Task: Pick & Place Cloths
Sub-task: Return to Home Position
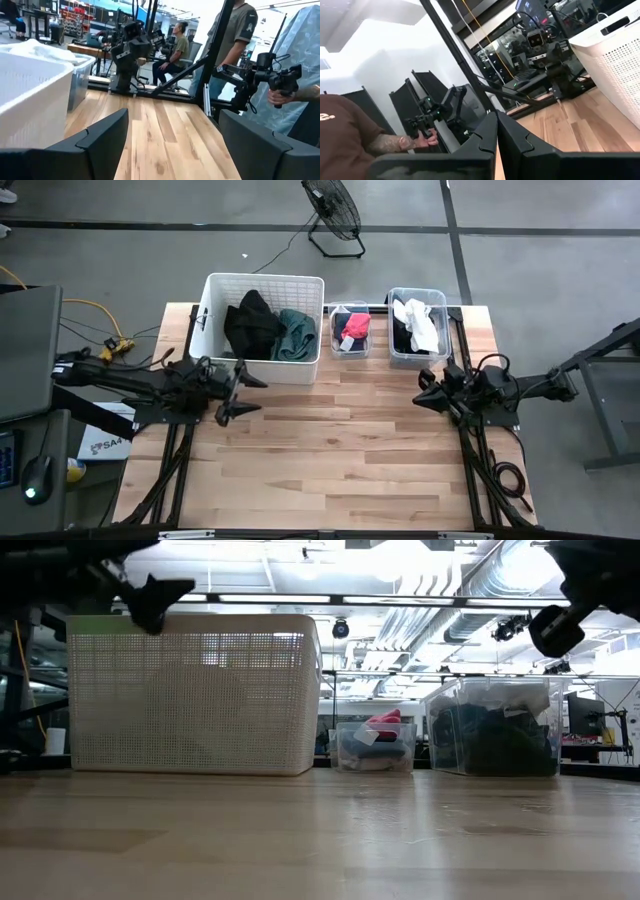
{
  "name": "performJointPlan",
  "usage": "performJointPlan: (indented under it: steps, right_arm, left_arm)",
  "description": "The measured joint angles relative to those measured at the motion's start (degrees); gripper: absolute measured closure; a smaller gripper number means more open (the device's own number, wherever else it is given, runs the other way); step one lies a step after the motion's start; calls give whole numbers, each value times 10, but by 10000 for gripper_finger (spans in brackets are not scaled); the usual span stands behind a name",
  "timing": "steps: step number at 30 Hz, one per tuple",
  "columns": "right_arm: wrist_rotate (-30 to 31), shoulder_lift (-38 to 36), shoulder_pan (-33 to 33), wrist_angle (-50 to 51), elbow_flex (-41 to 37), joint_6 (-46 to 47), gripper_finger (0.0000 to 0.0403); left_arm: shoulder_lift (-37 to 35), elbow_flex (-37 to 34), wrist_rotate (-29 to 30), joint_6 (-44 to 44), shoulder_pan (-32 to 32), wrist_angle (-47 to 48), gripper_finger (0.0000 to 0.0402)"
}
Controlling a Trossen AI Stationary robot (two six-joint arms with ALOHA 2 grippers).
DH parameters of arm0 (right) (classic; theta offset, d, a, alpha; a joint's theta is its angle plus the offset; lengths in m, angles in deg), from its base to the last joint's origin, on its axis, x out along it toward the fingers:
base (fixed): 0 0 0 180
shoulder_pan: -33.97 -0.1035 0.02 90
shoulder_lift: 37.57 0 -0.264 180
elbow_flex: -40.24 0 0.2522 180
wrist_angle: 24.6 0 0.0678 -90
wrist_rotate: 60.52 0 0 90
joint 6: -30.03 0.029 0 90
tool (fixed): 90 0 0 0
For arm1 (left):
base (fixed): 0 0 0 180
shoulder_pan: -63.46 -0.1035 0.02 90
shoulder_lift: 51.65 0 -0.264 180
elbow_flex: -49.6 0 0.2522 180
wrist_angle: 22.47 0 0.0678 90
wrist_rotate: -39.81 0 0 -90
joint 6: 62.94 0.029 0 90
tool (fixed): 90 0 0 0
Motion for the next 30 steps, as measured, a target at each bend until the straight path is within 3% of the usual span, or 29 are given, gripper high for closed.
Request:
performJointPlan:
  steps: [11, 18, 30]
  right_arm:
    - [28, 2, 0, -4, 0, 31, 398]
    - [62, 0, 0, 4, 0, 25, 398]
    - [38, 0, 0, 8, 0, 49, 398]
  left_arm:
    - [-99, -100, -3, -2, 0, -26, 97]
    - [-135, -102, -5, -6, -1, 24, 97]
    - [-138, -103, -5, -56, -1, 32, 97]
